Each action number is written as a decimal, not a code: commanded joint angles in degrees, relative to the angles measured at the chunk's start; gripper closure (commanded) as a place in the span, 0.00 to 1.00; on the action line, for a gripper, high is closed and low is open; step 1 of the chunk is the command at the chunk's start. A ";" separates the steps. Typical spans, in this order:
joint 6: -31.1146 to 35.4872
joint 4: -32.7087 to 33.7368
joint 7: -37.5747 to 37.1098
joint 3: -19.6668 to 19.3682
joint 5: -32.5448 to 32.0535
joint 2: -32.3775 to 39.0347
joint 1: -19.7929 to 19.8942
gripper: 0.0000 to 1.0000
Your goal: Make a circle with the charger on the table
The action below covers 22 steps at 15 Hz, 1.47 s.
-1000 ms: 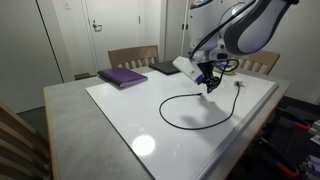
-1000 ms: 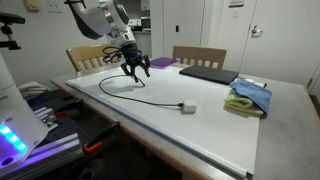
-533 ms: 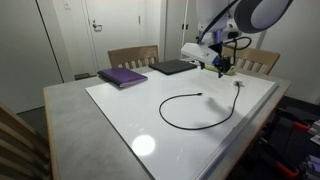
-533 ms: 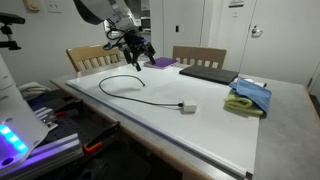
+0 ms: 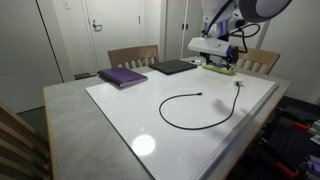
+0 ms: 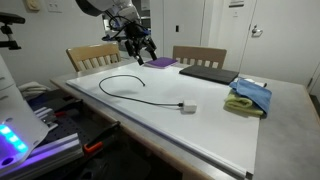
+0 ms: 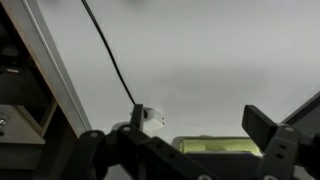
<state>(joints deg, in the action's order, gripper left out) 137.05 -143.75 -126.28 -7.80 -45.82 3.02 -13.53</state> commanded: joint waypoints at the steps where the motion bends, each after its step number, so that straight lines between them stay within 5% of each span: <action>1: -0.02 0.22 0.29 3.83 -0.53 0.13 3.55 0.00; 12: 4.01 2.69 5.60 3.66 -4.14 1.71 11.44 0.00; 22: 20.34 5.22 20.51 -1.47 -6.23 7.95 18.79 0.00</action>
<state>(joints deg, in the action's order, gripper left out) 153.08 -140.52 -110.42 -8.11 -53.07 7.57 2.87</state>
